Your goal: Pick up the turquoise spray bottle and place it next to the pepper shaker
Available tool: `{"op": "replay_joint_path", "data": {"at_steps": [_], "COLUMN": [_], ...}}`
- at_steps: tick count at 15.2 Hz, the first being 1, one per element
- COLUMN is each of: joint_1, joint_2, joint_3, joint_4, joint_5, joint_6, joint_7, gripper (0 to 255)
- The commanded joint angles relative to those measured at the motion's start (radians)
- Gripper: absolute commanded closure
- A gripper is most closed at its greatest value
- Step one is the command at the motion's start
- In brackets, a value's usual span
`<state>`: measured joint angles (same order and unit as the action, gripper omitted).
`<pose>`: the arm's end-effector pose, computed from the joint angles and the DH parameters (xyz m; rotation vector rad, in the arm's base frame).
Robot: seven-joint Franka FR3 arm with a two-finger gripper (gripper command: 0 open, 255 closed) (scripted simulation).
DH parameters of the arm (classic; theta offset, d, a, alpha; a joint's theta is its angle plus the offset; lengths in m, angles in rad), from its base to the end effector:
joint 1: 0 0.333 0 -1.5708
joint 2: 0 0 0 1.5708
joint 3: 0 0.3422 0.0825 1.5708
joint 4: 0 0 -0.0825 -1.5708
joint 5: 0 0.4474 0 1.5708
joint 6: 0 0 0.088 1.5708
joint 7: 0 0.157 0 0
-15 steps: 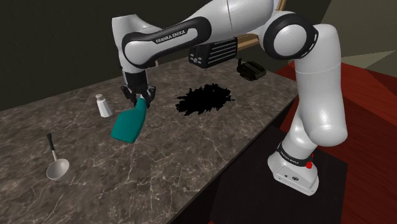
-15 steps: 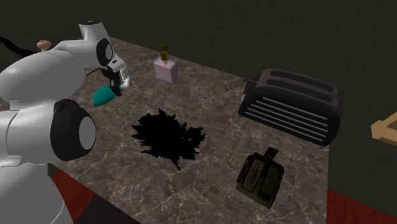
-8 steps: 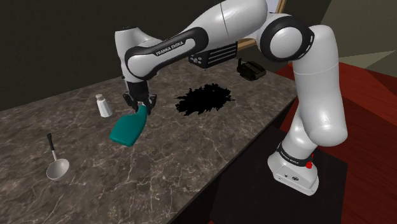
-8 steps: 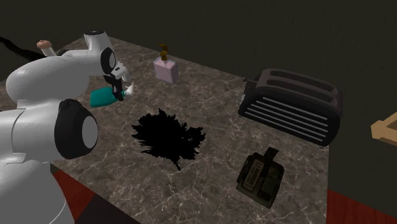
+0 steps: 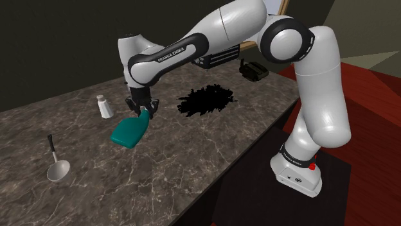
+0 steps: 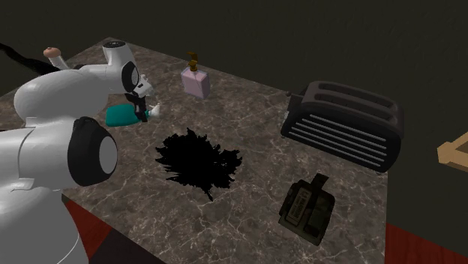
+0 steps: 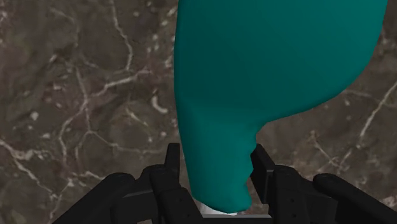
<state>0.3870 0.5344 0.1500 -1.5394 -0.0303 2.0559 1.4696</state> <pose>0.6628 0.3769 0.2872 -2.7864 1.4127 0.0753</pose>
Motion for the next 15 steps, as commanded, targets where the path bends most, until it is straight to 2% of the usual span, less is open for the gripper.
{"op": "replay_joint_path", "data": {"at_steps": [1, 2, 3, 8, 12, 15], "joint_1": [0.000, 0.000, 0.000, 0.000, -0.003, -0.003], "joint_2": [0.000, 0.000, 0.000, 0.001, -0.039, -0.039], "joint_3": [0.000, 0.000, 0.000, 0.000, 0.003, 0.003], "joint_4": [0.000, 0.000, 0.001, 0.001, 0.070, 0.070], "joint_5": [0.000, 0.000, 0.000, 0.000, 0.006, 0.006], "joint_6": [0.000, 0.000, 0.000, 0.000, -0.108, -0.108], "joint_7": [0.000, 0.000, 0.000, 0.000, -0.003, -0.003], "gripper": [255, 255, 0, 0, 0, 0]}}
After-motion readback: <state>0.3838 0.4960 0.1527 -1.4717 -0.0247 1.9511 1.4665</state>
